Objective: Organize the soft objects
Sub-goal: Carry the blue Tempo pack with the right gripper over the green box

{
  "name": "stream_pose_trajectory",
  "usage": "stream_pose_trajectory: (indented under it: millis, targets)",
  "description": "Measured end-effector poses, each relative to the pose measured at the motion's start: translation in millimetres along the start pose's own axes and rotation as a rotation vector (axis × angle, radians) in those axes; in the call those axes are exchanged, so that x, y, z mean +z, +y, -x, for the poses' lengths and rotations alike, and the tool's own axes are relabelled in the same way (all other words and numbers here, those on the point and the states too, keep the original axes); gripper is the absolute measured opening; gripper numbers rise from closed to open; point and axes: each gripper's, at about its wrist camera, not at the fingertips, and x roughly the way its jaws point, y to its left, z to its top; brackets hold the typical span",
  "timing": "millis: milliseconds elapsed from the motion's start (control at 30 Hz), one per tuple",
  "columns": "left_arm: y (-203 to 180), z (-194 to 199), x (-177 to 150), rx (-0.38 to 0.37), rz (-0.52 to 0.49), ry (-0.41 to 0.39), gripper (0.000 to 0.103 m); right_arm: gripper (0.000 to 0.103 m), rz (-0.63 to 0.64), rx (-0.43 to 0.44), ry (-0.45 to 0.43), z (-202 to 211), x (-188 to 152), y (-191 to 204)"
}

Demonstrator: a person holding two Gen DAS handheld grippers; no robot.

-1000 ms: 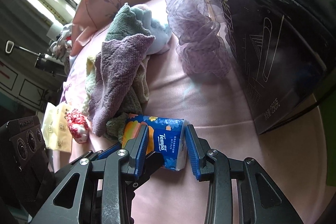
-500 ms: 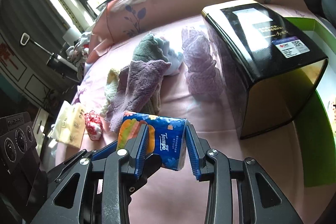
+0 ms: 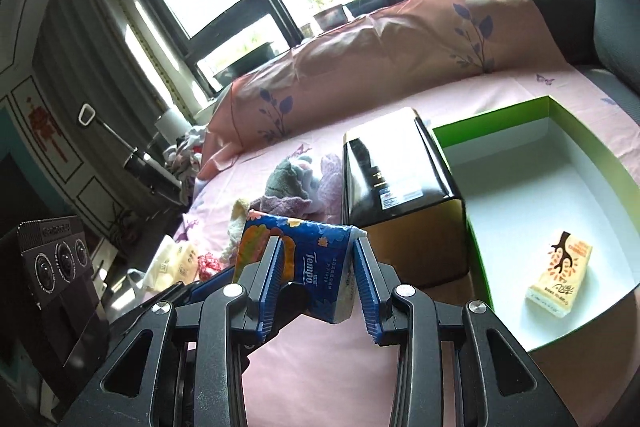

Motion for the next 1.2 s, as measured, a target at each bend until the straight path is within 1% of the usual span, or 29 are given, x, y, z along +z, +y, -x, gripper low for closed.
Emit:
stream_pose_trajectory:
  millis: [100, 267, 433, 533, 733, 867, 1100, 1200]
  targets:
    - [-21, -5, 9, -0.035, -0.035, -0.019, 0.054, 0.038, -0.039, -0.021, -0.073, 19, 4, -14]
    - [-48, -26, 23, -0.089, -0.078, 0.000, 0.054, 0.038, -0.124, -0.075, -0.169, 40, 9, -41]
    - [-73, -45, 29, -0.143, -0.143, 0.008, 0.054, 0.038, -0.230, -0.053, -0.229, 58, 8, -79]
    - [-84, -57, 29, -0.189, -0.163, 0.028, 0.054, 0.038, -0.280, -0.068, -0.254, 64, 6, -96]
    - [-107, -77, 29, -0.195, -0.225, 0.044, 0.054, 0.038, -0.350, -0.086, -0.283, 68, 3, -121]
    - [-115, -94, 31, -0.223, -0.217, 0.075, 0.054, 0.038, -0.385, -0.127, -0.297, 72, 1, -134]
    - [-123, -116, 28, -0.235, -0.216, 0.121, 0.054, 0.038, -0.455, -0.138, -0.286, 71, -4, -158]
    - [-125, -125, 26, -0.237, -0.205, 0.148, 0.054, 0.038, -0.480, -0.167, -0.276, 69, -6, -163]
